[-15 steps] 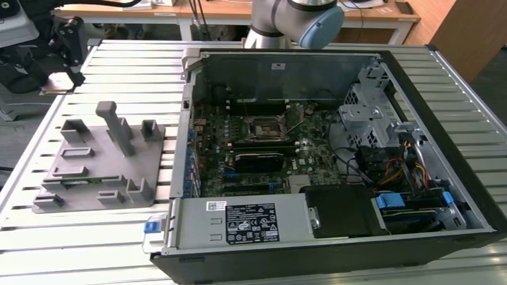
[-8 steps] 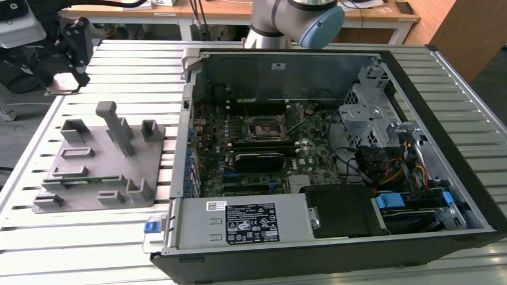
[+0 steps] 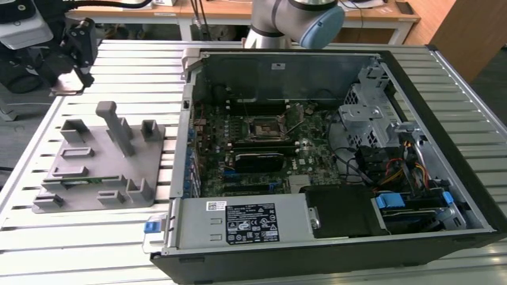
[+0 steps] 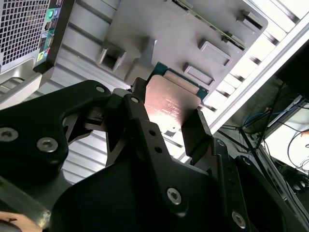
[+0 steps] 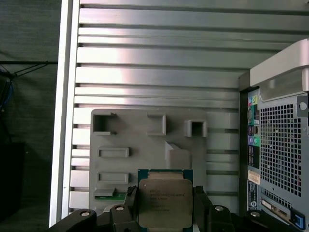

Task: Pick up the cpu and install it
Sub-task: 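Pick up the cpu and move it towards the insertion slot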

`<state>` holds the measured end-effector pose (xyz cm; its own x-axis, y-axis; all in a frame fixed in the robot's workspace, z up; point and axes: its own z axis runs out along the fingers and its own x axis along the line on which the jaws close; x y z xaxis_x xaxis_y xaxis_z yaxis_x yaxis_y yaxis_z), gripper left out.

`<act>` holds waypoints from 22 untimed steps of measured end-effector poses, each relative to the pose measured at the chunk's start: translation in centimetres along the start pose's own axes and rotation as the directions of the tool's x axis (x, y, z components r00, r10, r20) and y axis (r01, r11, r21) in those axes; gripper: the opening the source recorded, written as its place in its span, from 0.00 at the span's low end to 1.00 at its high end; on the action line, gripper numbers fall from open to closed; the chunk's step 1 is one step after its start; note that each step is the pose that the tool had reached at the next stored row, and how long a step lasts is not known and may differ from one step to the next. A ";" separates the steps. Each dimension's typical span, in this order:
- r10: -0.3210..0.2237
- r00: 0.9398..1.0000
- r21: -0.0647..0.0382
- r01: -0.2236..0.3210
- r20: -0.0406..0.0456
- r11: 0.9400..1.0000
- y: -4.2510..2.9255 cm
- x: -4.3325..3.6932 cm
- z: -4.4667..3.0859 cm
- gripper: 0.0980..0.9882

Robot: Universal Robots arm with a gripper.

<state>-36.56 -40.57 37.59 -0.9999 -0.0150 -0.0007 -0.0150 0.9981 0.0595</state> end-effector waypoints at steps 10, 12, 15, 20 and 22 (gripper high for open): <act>0.000 1.000 0.000 0.000 0.000 1.000 -0.02 -0.60 0.11 0.50; 0.000 1.000 0.000 0.000 0.000 1.000 -0.02 -0.70 0.13 0.50; 0.000 1.000 0.000 0.000 0.000 1.000 -0.02 -0.87 0.15 0.50; 0.000 1.000 0.000 0.000 0.000 1.000 -0.03 -1.19 0.20 0.50; 0.000 1.000 0.000 0.000 0.000 1.000 -0.04 -1.36 0.22 0.50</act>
<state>-35.21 -40.57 37.37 -0.9999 -0.0150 -0.0006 -0.0151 0.9981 0.0596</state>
